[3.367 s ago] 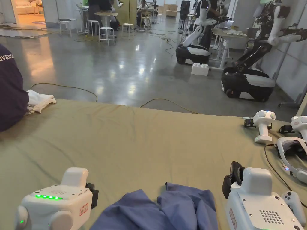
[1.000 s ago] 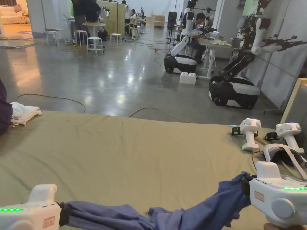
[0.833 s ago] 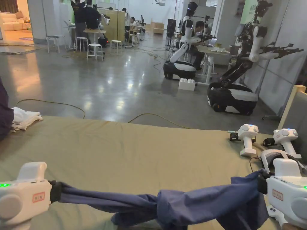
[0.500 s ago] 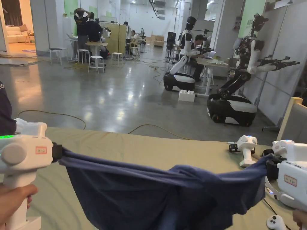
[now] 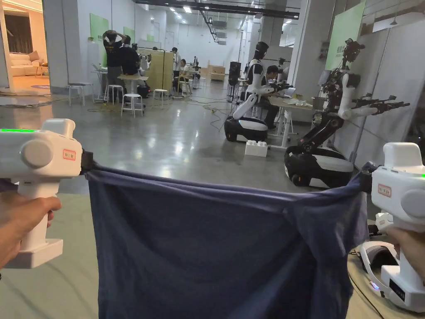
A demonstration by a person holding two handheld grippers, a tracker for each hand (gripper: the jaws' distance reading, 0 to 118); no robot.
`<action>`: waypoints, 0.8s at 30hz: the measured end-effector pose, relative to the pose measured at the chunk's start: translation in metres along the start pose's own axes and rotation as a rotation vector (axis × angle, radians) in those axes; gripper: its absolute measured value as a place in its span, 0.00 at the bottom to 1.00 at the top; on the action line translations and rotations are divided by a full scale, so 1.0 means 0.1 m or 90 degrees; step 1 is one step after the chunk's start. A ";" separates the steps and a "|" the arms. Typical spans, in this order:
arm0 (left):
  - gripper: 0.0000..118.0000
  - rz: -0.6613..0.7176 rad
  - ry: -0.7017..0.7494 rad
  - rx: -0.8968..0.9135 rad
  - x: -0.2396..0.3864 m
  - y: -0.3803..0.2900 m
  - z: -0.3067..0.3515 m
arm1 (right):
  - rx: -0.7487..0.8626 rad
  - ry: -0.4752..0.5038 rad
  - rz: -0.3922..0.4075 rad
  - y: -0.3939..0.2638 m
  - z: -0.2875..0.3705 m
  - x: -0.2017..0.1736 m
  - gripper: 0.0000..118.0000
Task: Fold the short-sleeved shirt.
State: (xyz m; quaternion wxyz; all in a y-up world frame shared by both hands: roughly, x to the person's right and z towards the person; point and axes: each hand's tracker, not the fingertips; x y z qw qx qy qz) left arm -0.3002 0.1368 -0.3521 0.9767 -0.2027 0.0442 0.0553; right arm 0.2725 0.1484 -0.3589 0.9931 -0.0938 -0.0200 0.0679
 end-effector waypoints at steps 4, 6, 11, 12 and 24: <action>0.04 0.006 0.004 0.016 0.01 0.31 -0.06 | 0.026 -0.005 0.003 0.38 -0.10 -0.03 0.03; 0.04 -0.009 0.013 0.023 0.05 0.45 -0.08 | 0.041 -0.015 0.013 0.54 -0.16 -0.05 0.03; 0.04 -0.038 0.019 0.044 0.04 0.72 -0.20 | 0.069 -0.024 0.019 0.81 -0.25 -0.05 0.03; 0.04 -0.058 0.019 0.043 0.05 0.73 -0.23 | 0.070 -0.024 0.020 0.82 -0.27 -0.05 0.03; 0.04 -0.020 -0.005 -0.017 -0.07 -0.52 -0.53 | -0.007 -0.014 0.034 -0.39 -0.24 -0.13 0.03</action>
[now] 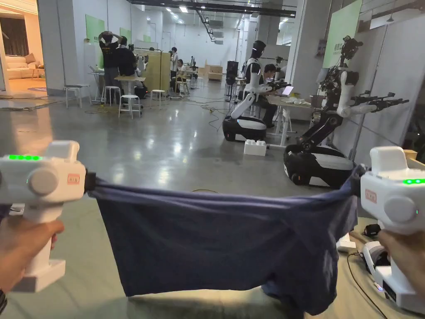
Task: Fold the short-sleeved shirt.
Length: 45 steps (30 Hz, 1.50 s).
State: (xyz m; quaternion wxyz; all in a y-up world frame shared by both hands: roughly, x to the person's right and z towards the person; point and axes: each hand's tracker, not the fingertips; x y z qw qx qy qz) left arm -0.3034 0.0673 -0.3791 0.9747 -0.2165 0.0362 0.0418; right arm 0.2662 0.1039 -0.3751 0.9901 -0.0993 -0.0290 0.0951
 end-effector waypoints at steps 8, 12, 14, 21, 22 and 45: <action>0.04 0.046 -0.026 -0.086 -0.23 -1.57 0.21 | -0.099 0.021 -0.009 -1.30 0.30 -0.05 0.03; 0.04 0.062 -0.036 -0.119 -0.29 -2.15 0.53 | -0.128 0.018 -0.001 -1.78 0.64 -0.12 0.03; 0.04 0.055 -0.028 -0.123 -0.29 -2.34 0.69 | -0.140 0.023 0.002 -1.92 0.84 -0.17 0.03; 0.04 0.067 -0.039 -0.119 -0.27 -2.50 1.28 | -0.143 0.031 0.007 -1.95 1.39 -0.19 0.03; 0.04 0.067 -0.038 -0.119 -0.26 -2.50 1.33 | -0.143 0.031 0.009 -1.92 1.47 -0.20 0.03; 0.05 0.024 0.000 -0.305 0.16 -3.67 1.01 | -0.336 0.043 -0.107 -3.26 1.75 -0.52 0.05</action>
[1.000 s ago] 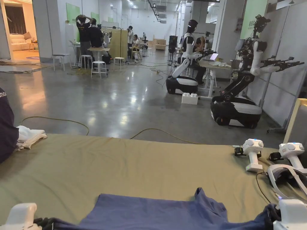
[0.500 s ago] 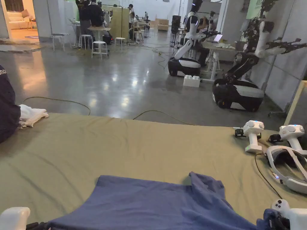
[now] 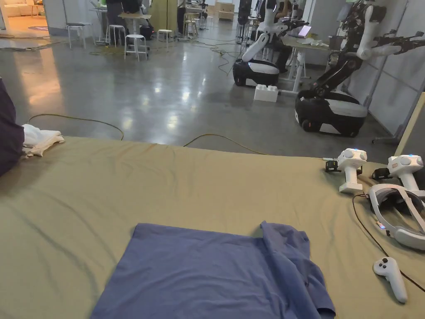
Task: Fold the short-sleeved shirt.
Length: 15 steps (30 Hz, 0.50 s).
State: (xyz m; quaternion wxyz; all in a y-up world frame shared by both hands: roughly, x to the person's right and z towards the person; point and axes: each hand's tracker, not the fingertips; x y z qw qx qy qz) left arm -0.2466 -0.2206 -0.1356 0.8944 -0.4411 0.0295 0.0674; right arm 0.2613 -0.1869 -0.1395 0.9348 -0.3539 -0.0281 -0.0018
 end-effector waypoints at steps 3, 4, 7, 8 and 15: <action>0.21 0.003 -0.006 0.028 0.02 0.05 0.05 | 0.025 0.010 -0.002 0.04 0.04 -0.06 0.40; 0.30 0.008 -0.018 0.042 0.04 0.10 0.08 | 0.046 0.020 0.000 0.07 0.07 -0.10 0.60; 0.38 0.010 -0.028 0.111 0.12 0.28 0.19 | 0.115 0.020 0.031 0.28 0.14 -0.26 0.62; 0.38 0.009 -0.023 0.133 0.15 0.35 0.23 | 0.139 0.017 0.038 0.34 0.16 -0.32 0.62; 0.38 0.008 -0.015 0.309 0.47 0.86 0.56 | 0.328 0.014 0.024 0.85 0.42 -0.79 0.62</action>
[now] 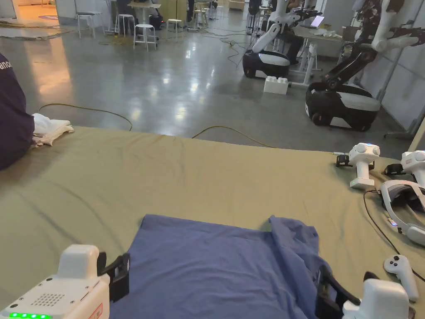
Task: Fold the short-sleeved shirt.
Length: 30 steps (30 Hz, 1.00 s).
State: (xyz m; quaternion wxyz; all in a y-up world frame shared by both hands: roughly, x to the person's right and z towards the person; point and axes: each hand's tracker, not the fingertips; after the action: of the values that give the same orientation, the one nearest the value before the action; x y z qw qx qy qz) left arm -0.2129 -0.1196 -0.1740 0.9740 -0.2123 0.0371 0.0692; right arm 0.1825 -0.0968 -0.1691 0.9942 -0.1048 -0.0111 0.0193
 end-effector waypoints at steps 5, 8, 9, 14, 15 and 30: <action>0.36 -0.047 0.020 0.089 0.21 0.23 0.01 | 0.092 -0.009 -0.024 0.19 -0.09 -0.19 0.58; 0.17 -0.077 0.039 0.140 0.30 0.30 0.07 | 0.115 -0.010 -0.032 0.24 -0.13 -0.27 0.28; 0.09 -0.081 0.041 0.156 0.33 0.32 0.10 | 0.117 -0.010 -0.028 0.25 -0.16 -0.30 0.04; 0.00 -0.074 0.031 0.179 0.35 0.34 0.15 | 0.139 0.008 -0.018 0.21 -0.22 -0.37 0.00; 0.00 -0.075 0.029 0.170 0.33 0.35 0.12 | 0.137 0.010 -0.007 0.21 -0.23 -0.39 0.00; 0.00 0.048 0.000 -0.230 -0.52 0.28 -2.40 | -0.033 0.044 0.037 -0.34 -0.85 -0.31 0.00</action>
State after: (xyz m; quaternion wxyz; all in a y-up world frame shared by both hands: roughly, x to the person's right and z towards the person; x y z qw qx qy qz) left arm -0.2784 -0.2007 -0.3981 0.9169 -0.3820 0.0323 0.1113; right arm 0.1551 -0.1493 -0.2459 0.9901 -0.1311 0.0256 0.0439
